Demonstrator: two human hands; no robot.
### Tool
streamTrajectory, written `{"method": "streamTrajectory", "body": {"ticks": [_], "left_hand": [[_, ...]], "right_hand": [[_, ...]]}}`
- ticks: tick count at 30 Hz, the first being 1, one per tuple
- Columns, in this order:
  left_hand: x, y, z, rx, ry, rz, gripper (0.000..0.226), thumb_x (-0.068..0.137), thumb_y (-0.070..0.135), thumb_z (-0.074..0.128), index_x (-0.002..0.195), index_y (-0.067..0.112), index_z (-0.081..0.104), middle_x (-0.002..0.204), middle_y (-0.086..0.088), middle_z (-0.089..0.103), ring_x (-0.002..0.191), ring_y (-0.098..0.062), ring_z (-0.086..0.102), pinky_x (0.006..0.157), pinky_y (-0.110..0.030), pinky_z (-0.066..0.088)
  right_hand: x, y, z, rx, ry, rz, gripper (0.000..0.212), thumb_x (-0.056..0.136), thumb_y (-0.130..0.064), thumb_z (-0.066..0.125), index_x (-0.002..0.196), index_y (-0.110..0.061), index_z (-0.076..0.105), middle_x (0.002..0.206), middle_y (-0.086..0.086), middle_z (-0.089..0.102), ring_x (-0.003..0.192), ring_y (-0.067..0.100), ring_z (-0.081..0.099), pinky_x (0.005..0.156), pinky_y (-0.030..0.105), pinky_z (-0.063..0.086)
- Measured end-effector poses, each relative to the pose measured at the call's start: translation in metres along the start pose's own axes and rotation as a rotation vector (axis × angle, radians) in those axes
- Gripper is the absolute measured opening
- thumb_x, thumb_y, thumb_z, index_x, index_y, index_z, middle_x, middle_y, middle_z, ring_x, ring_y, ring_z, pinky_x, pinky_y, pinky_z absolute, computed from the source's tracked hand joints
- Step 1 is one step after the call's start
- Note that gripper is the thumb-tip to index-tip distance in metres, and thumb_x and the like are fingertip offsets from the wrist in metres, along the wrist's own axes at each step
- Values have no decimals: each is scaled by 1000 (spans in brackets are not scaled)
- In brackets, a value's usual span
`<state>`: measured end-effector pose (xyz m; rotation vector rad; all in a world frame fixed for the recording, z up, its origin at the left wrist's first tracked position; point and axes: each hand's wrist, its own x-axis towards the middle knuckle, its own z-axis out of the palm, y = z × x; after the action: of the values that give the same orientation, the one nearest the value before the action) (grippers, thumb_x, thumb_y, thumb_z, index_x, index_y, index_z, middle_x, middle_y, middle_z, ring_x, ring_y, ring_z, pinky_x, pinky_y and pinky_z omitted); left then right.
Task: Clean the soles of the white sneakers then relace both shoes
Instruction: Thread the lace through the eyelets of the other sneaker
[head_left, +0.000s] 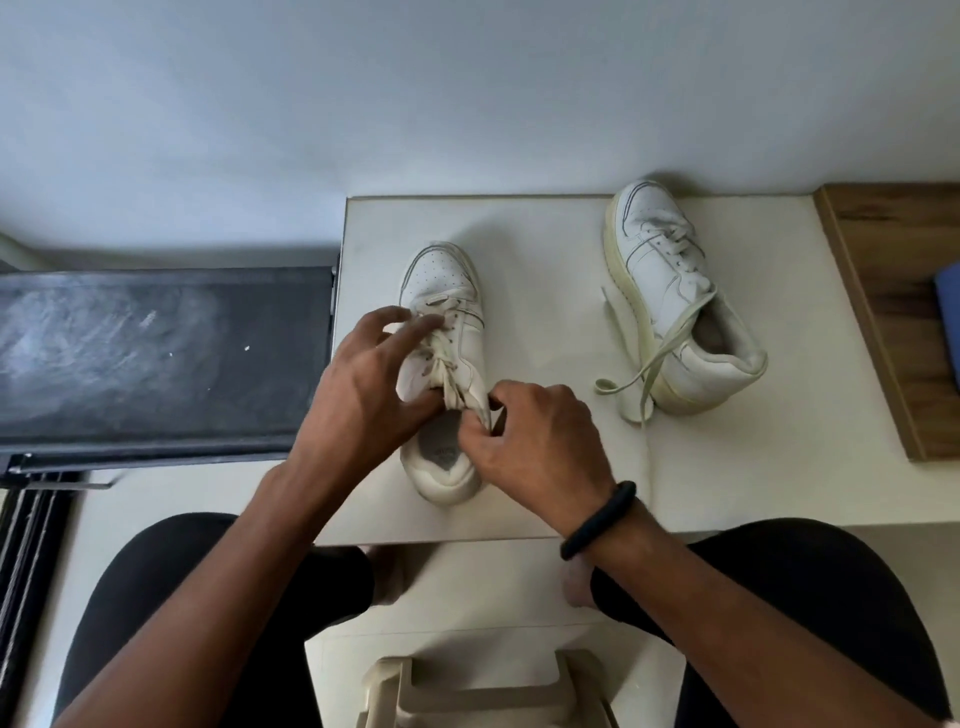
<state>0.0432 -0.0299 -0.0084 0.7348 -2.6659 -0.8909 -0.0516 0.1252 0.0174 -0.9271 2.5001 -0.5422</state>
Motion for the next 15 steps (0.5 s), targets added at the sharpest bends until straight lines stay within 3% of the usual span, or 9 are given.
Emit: {"method": "streamTrajectory", "body": {"ticks": [3, 10, 13, 15], "left_hand": [[11, -4, 1, -56, 73, -11, 60, 81, 19, 84, 138, 29, 67, 143, 2, 61, 122, -19, 63, 90, -42, 59], [14, -7, 5, -97, 108, -8, 57, 82, 13, 83, 135, 28, 69, 142, 4, 62, 121, -12, 62, 91, -41, 59], [13, -10, 1, -110, 46, -5, 64, 83, 15, 80, 143, 31, 63, 147, 7, 57, 125, -10, 59, 96, -43, 58], [13, -12, -10, -184, -78, -36, 74, 86, 21, 75, 153, 37, 49, 154, 12, 49, 133, -5, 53, 103, -39, 55]], "right_hand": [[14, -8, 4, 26, 64, 9, 35, 87, -52, 54, 79, -18, 62, 70, 1, 64, 68, 27, 62, 61, 31, 49], [20, -3, 8, 52, 86, -6, 35, 88, -51, 55, 80, -18, 63, 67, 1, 64, 67, 28, 62, 64, 35, 54], [18, 1, 6, 56, 66, -34, 41, 91, -58, 54, 91, -19, 68, 75, 2, 69, 75, 28, 66, 68, 37, 56], [18, 7, -4, 70, 119, -82, 43, 90, -60, 56, 98, -21, 72, 79, 1, 74, 77, 26, 70, 69, 36, 58]]}}
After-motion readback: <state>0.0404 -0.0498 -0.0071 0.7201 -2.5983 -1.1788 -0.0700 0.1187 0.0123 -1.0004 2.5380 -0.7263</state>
